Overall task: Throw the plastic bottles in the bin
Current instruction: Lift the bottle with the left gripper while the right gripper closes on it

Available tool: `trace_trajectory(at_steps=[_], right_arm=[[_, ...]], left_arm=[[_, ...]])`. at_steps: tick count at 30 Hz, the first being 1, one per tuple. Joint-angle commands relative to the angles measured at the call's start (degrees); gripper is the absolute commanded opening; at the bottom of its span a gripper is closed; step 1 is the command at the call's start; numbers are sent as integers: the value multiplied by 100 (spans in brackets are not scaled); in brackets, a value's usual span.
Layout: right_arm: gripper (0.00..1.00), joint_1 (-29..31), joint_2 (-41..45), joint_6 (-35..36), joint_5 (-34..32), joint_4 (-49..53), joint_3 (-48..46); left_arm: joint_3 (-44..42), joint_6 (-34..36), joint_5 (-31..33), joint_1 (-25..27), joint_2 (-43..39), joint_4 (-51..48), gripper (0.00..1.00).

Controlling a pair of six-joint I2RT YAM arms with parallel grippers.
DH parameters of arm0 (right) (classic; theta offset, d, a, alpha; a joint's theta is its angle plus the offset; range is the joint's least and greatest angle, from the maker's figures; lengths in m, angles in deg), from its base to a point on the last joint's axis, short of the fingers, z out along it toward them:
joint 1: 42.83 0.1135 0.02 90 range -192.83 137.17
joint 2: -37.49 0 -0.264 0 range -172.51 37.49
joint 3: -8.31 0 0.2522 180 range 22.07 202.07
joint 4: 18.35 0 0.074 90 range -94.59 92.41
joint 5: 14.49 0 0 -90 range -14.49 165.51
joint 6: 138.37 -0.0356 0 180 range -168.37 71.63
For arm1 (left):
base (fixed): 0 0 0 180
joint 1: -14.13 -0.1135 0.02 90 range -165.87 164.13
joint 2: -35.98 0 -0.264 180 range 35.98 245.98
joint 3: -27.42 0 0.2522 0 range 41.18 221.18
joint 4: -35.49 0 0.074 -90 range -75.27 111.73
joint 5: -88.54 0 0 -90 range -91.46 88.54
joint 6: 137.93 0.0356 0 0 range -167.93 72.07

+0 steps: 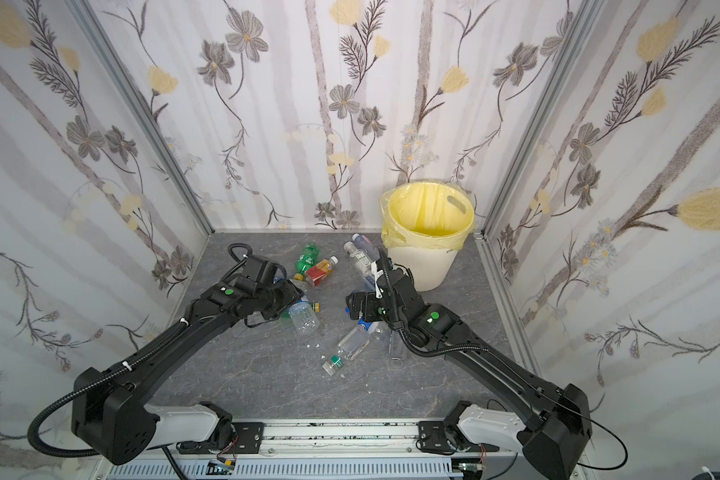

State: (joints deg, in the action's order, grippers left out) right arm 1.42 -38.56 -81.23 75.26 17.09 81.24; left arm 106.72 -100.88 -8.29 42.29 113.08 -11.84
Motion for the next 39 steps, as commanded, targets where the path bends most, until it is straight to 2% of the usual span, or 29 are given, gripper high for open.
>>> trace_trajectory(at_steps=[1,6,12,23,33,37,39], right_arm=[[100,-4,40,114,472,-409,86],[100,-16,-7,132,622,-552,377],[100,-140,-354,231,577,-412,893],[96,-389,-848,254,548,-398,1418],[78,-494,-1027,264,687,-548,1518],[66,-495,-1028,272,802,-593,1500],[64,-491,-996,272,842,-593,1490]], left_arm=[[614,-45,248,154,284,43,42],[1699,-43,140,402,880,44,41],[2620,-49,-26,623,1414,43,40],[3242,-96,-237,890,1618,47,40],[3548,-212,-328,998,1703,50,42],[3591,-216,-311,1031,1700,49,49],[3581,-224,-276,1026,1670,46,51]])
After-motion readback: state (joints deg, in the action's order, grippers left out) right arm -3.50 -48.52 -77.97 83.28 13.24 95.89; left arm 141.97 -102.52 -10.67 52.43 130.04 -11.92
